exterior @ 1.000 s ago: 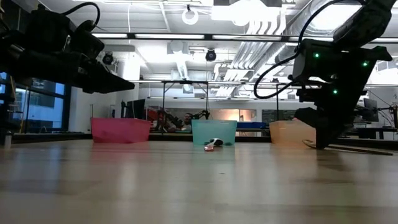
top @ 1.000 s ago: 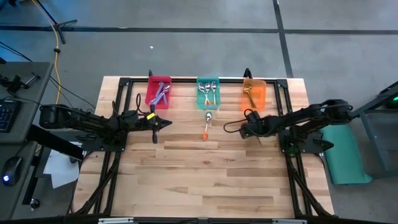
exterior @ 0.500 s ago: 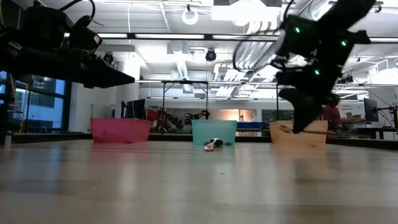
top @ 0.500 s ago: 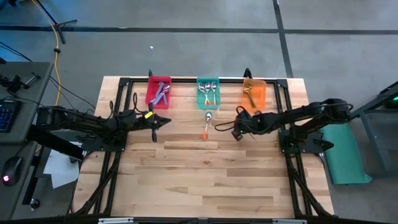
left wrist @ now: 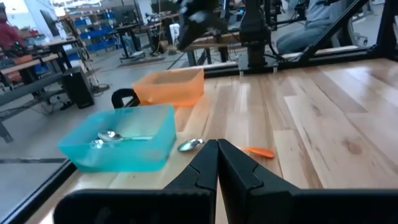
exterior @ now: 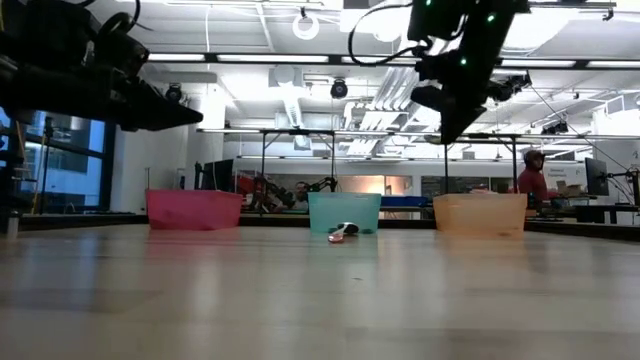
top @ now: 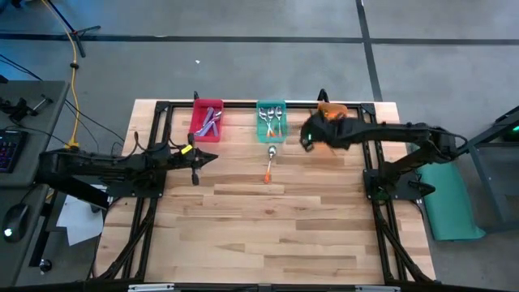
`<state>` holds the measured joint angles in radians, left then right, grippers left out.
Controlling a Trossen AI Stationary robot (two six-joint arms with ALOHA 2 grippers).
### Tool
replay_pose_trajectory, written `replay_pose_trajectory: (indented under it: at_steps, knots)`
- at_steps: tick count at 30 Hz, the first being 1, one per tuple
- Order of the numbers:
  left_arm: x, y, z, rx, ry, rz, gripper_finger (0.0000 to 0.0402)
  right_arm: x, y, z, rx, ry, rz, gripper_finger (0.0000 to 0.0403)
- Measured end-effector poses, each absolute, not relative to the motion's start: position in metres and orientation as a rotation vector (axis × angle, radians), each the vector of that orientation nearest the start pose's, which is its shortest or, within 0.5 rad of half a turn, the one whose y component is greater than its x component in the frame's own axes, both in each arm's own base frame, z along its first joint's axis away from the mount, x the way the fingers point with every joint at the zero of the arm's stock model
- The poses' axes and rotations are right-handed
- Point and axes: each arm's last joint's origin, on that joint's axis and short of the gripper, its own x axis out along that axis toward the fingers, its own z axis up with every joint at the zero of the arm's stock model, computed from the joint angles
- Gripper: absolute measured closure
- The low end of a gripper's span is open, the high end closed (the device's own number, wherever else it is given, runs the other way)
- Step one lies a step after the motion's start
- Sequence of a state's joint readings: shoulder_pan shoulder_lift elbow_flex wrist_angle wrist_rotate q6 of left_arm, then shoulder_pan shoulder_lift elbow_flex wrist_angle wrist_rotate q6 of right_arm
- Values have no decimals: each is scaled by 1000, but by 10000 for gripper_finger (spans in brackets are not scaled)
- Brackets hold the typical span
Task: Sort silverware by color (type)
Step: Put the gold spoon into the orange bin
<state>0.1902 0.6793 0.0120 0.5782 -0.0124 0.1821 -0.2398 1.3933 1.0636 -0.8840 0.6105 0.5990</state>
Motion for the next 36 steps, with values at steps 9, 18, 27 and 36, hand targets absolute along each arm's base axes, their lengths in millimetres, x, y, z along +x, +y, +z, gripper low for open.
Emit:
replay_pose_trajectory:
  at_steps: [9, 18, 27, 36]
  knots:
    - [125, 25, 164, 182, 72, 204, 401, 213, -163, 247, 324, 921, -1227, 403]
    - [116, 23, 165, 182, 72, 221, 401, 187, -195, 204, 458, 894, -1232, 403]
    - [112, 23, 167, 185, 44, 225, 401, 190, -210, 170, 484, 935, -1205, 403]
    - [107, 23, 168, 186, 33, 260, 401, 191, -221, 148, 519, 976, -1187, 403]
